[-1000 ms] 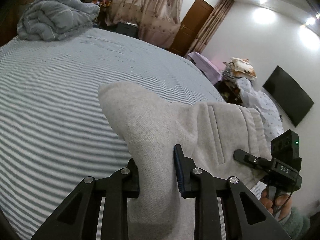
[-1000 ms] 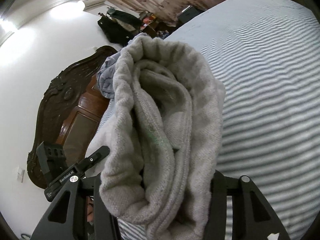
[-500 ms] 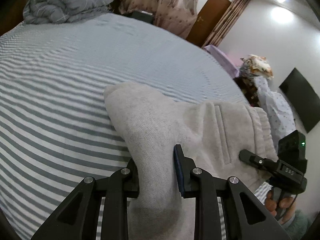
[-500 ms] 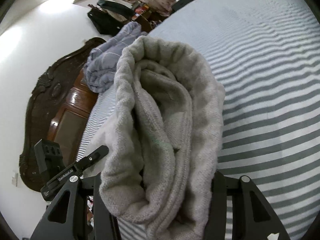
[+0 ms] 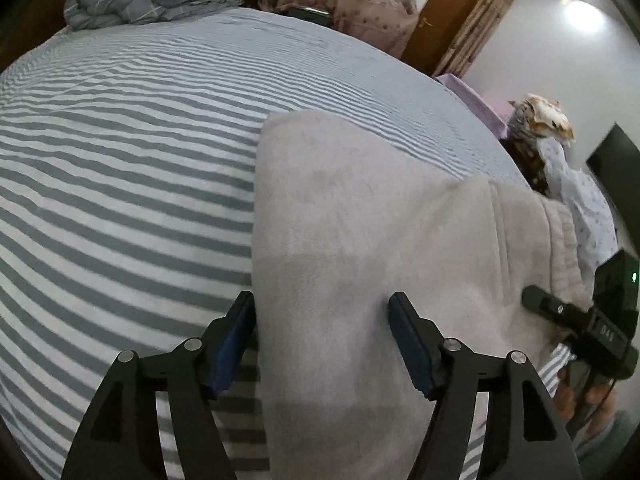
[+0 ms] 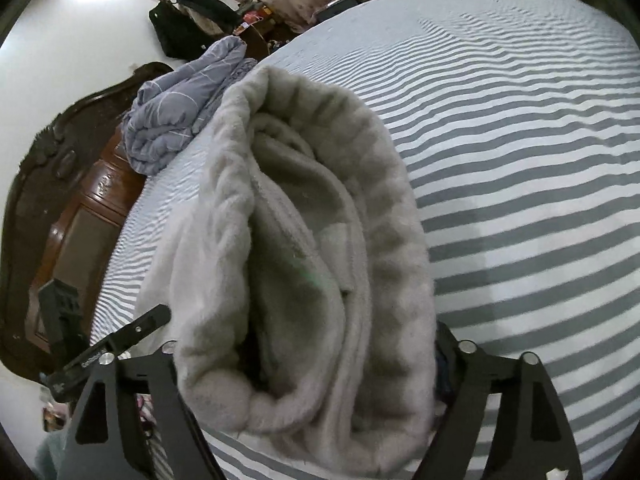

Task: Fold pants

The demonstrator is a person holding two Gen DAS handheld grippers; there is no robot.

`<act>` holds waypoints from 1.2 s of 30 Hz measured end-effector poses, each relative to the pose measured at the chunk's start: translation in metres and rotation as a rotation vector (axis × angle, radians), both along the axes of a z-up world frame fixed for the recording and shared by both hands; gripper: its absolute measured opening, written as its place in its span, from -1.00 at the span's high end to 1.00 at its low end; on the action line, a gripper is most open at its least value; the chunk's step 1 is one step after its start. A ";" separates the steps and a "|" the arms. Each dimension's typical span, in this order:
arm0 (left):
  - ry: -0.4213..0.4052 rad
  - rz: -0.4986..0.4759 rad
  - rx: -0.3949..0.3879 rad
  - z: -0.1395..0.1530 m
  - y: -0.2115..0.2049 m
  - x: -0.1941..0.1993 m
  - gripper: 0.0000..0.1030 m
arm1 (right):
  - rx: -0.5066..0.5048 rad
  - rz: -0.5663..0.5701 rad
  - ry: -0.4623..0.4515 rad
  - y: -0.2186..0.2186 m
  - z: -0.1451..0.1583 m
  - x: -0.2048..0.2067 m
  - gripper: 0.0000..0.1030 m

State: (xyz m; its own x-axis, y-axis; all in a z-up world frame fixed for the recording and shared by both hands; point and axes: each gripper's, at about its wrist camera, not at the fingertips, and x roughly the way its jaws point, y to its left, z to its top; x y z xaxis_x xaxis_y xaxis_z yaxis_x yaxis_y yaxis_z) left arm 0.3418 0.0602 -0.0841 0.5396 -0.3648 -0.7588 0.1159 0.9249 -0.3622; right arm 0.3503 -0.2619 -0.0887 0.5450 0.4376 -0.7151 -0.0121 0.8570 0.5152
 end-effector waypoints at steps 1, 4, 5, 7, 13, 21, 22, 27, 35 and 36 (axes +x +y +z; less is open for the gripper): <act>-0.005 0.000 0.014 -0.001 0.000 -0.003 -0.40 | -0.006 -0.001 -0.002 0.000 0.001 -0.001 -0.57; -0.017 0.010 0.033 -0.004 -0.001 -0.014 -0.46 | -0.049 0.002 -0.011 0.004 -0.002 -0.015 -0.59; -0.018 0.020 0.038 -0.004 -0.001 -0.017 -0.47 | -0.081 0.007 -0.025 0.007 -0.002 -0.020 -0.59; -0.018 0.042 0.056 -0.002 -0.004 -0.021 -0.49 | -0.134 0.001 -0.047 0.013 -0.002 -0.030 -0.59; -0.025 0.086 0.173 0.017 -0.020 -0.040 -0.49 | -0.135 -0.059 -0.027 0.012 0.011 -0.042 -0.62; -0.044 0.101 0.293 0.055 -0.035 -0.107 -0.50 | -0.227 -0.087 -0.117 0.021 0.071 -0.099 -0.67; -0.053 0.104 0.306 0.060 -0.038 -0.117 -0.50 | -0.249 -0.100 -0.124 0.023 0.080 -0.109 -0.71; -0.099 0.112 0.356 0.087 -0.046 -0.178 -0.70 | -0.316 -0.131 -0.163 0.038 0.114 -0.157 -0.87; -0.130 0.144 0.349 0.110 -0.043 -0.248 -0.92 | -0.389 -0.123 -0.205 0.063 0.137 -0.224 -0.98; -0.128 0.153 0.352 0.111 -0.042 -0.255 -0.94 | -0.410 -0.115 -0.210 0.067 0.138 -0.231 -0.98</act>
State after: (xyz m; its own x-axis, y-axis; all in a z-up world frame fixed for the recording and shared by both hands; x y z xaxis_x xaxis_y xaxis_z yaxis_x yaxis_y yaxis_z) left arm 0.0869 0.0186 0.0273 0.6656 -0.0030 -0.7463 -0.0088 0.9999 -0.0118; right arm 0.1191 -0.1947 0.0497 0.7246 0.0704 -0.6856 0.0272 0.9911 0.1305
